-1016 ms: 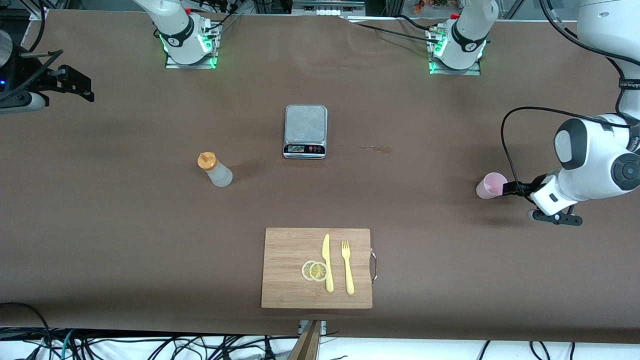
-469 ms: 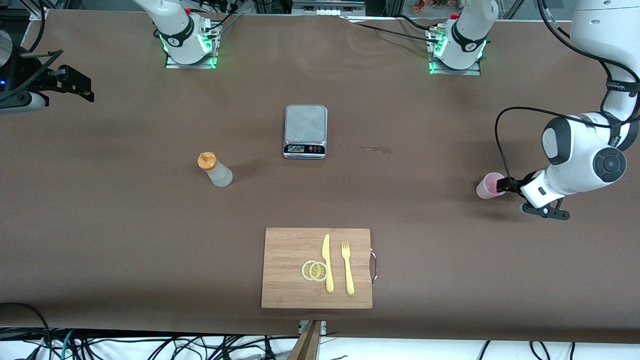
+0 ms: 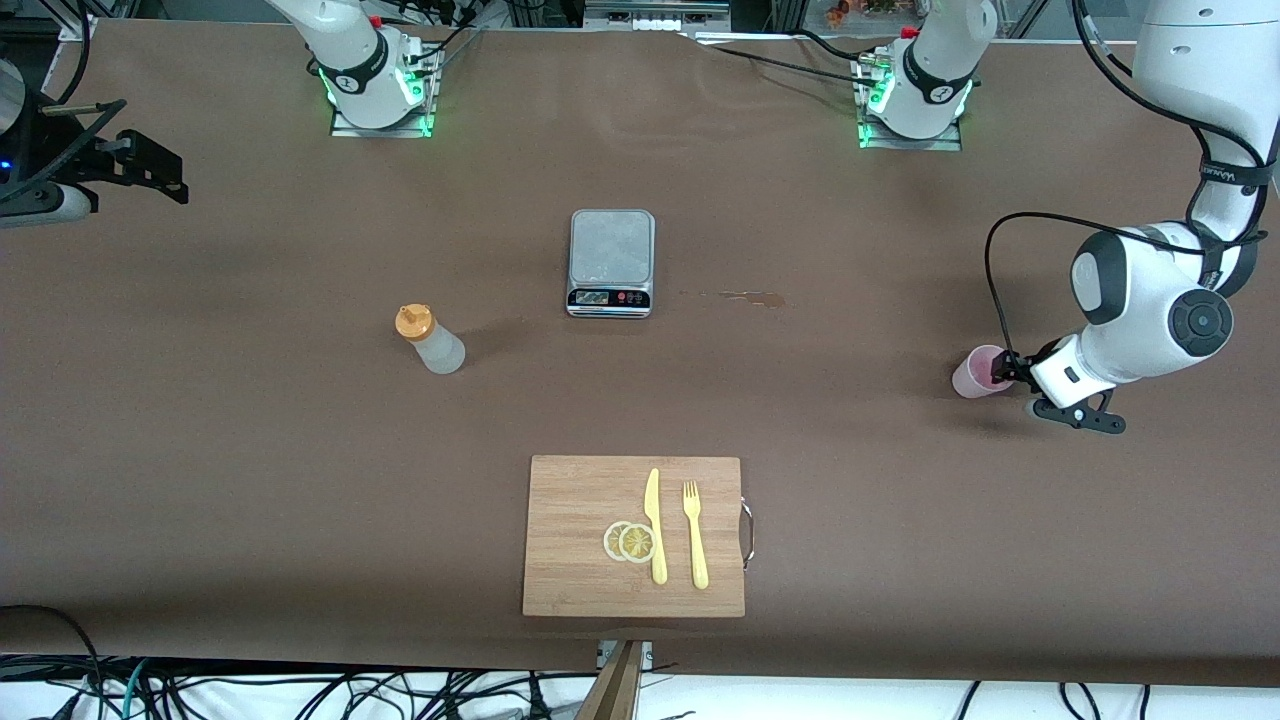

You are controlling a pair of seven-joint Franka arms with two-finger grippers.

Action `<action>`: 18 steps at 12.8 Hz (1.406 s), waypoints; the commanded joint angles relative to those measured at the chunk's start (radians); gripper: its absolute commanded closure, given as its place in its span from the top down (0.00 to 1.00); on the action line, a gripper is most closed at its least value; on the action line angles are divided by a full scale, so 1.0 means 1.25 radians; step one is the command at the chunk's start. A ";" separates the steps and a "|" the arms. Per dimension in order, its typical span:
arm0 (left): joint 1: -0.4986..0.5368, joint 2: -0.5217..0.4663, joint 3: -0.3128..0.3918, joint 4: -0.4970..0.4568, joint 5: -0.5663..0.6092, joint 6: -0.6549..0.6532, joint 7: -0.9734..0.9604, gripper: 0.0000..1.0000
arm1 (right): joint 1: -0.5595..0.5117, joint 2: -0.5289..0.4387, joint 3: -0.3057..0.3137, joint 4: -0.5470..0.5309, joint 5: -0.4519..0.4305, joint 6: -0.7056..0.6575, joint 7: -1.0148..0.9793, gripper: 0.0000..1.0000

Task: Add sauce to pink cup with both arms
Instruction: 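Grasp the pink cup with the left gripper and lift it, then carry the pink cup over the scale and lower it onto it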

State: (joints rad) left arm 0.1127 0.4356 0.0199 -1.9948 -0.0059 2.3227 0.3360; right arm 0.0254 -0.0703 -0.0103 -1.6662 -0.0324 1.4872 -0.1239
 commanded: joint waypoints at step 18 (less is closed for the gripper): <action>-0.529 -0.097 -0.023 0.164 -0.211 -0.199 -0.465 0.00 | -0.003 0.005 0.001 0.015 0.005 -0.006 0.001 1.00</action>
State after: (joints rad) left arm -0.4580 0.2956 -0.0255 -1.8231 -0.2474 2.0847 -0.1869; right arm 0.0257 -0.0703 -0.0104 -1.6661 -0.0323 1.4872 -0.1239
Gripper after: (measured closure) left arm 0.969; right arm 0.000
